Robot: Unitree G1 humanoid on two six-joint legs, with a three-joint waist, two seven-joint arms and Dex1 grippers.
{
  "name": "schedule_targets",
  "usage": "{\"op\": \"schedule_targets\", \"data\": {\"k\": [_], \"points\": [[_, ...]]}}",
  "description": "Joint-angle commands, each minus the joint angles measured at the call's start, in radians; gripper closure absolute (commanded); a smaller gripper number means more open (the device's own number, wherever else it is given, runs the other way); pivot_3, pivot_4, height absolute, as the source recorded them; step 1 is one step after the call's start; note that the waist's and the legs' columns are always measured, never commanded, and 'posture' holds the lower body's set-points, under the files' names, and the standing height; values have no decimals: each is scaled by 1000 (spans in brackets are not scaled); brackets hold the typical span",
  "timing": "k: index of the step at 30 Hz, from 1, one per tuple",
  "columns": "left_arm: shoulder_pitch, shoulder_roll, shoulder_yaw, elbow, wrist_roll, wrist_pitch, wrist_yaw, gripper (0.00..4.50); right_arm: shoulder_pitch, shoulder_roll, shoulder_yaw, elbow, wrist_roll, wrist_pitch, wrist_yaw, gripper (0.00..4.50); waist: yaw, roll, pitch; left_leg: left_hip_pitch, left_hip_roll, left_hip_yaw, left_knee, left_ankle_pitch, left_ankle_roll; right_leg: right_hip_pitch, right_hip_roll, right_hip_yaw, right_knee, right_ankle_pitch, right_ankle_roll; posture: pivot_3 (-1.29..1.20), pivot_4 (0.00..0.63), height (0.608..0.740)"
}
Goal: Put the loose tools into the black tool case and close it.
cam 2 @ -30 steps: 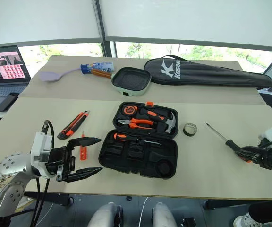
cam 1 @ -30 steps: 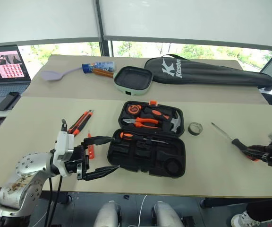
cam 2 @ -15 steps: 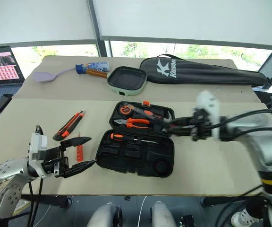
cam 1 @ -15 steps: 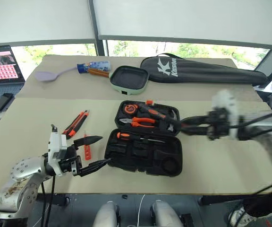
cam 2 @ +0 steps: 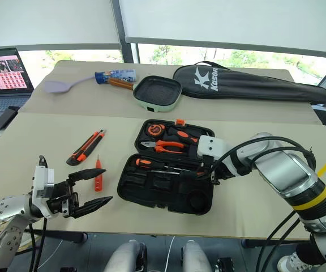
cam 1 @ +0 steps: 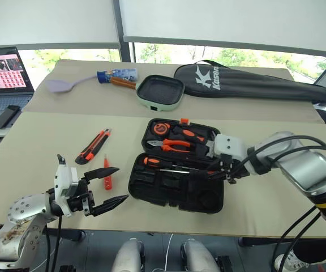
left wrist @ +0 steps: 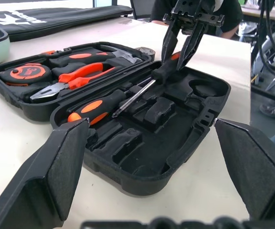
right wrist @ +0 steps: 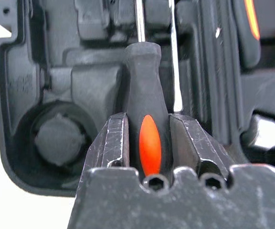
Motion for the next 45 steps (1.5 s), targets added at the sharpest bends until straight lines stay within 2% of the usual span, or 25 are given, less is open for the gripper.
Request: {"op": "schedule_targets", "data": {"k": [1,10,15,17,18,22,24,26,31,33,37,45], "points": [[-5,-4,4,1,0,-22,-4,0,12,27,-30,-8,-8,0,-8,3546,-3,0,0,0,0,0,0,0,0,0,0,0,0,0,0,0,150,740],[-9,-7,-7,-11,5,-22,0,0,29,86,-16,-1,-34,2,-15,3546,-3,-1,-1,1,0,0,1,0,0,1,1,0,1,0,-1,0,150,740],[-7,-8,-10,-22,5,-20,6,0,25,78,2,22,-66,-9,-2,3546,-3,-1,-1,1,0,0,1,0,0,1,1,0,1,0,-1,0,150,740],[-5,-10,-12,-26,7,-21,10,0,24,62,6,23,-68,-8,25,2535,-3,-1,-1,1,0,0,1,0,0,1,1,0,1,0,-1,0,150,740],[-6,-11,-14,-26,9,-21,12,0,23,73,-16,29,-60,-23,20,2332,-3,-1,-1,1,0,0,1,0,0,1,1,0,1,0,-1,0,150,740],[-13,-12,-17,-22,8,-21,18,0,20,93,-121,64,-24,-140,37,979,-2,-1,-1,1,0,0,1,0,0,1,0,0,1,0,-1,0,150,740],[-14,-11,-13,-17,7,-22,18,0,55,77,-210,67,75,-176,130,979,0,-1,0,1,0,0,1,0,0,1,1,0,1,0,-1,0,150,740],[-16,-9,-8,-8,7,-24,18,0,80,102,-267,96,114,-241,151,979,2,-1,0,1,0,0,1,0,0,2,1,0,1,0,0,0,150,740],[-32,-7,-14,-4,8,-16,26,0,111,220,-251,165,67,-335,77,2389,-5,-2,-1,2,1,0,2,0,0,3,1,0,1,1,-1,0,150,740],[-38,-3,-14,-2,7,-11,24,0,119,257,-228,192,36,-369,60,3179,-6,-2,-1,3,1,0,2,0,0,3,2,0,2,1,-1,0,150,740],[-38,8,-8,1,8,-5,21,0,128,305,-189,239,-9,-397,45,4458,-4,-2,-1,2,1,0,3,1,-1,2,2,0,3,1,-1,0,150,740],[-6,23,-19,-21,34,-7,28,0,123,323,-115,332,-108,-486,66,4493,-2,-2,-1,3,1,3,4,0,-1,4,2,0,3,2,-1,0,150,740]]}}
